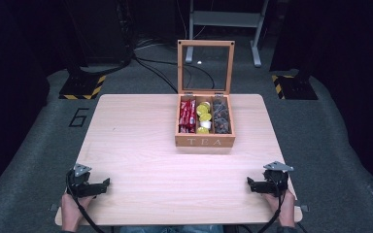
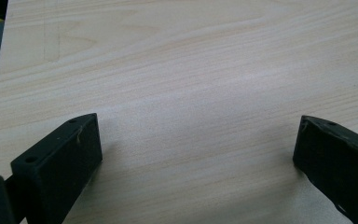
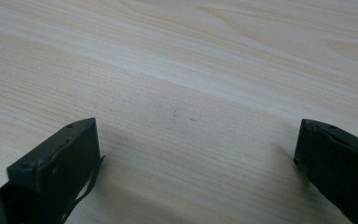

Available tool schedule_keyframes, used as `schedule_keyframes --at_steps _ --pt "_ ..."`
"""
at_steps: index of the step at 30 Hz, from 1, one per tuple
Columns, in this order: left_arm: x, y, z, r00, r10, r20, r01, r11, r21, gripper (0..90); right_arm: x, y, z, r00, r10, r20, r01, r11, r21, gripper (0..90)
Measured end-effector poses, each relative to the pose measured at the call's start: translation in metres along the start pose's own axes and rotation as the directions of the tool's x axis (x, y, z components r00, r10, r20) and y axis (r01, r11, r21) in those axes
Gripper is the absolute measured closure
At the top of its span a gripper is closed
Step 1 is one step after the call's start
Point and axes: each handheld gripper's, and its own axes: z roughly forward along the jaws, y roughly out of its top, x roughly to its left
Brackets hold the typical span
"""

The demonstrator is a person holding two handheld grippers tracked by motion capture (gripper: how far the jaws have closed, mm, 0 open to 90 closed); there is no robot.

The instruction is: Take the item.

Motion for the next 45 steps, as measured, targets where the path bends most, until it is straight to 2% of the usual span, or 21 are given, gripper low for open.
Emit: schedule_keyframes --at_steps 6,14,20,32,45 --pt "0.000 0.004 -0.002 0.9995 -0.022 0.023 0.022 0.9997 -0.001 0.3 -0.001 0.002 0.001 0.9999 -0.013 -0.010 0.013 1.000 0.011 0.0" --pt "-0.005 0.017 -0.011 0.9989 -0.002 0.048 0.003 0.9996 -0.029 0.3 -0.002 0.002 0.002 0.9999 -0.012 -0.008 0.012 1.000 0.000 0.0" --pt "-0.012 0.032 -0.014 0.9971 0.021 0.074 -0.018 0.9989 -0.042 0.3 -0.003 0.002 0.003 0.9999 -0.013 -0.007 0.013 1.000 -0.003 0.0" --pt "-0.030 0.062 -0.020 0.9915 0.088 0.096 -0.081 0.9944 -0.067 0.6 -0.003 0.002 0.002 0.9999 -0.010 -0.004 0.010 1.000 -0.002 0.0" --pt "-0.046 0.083 -0.014 0.9841 0.118 0.133 -0.108 0.9904 -0.087 1.4 -0.002 0.002 0.002 1.0000 -0.005 -0.003 0.005 1.000 -0.001 0.0"
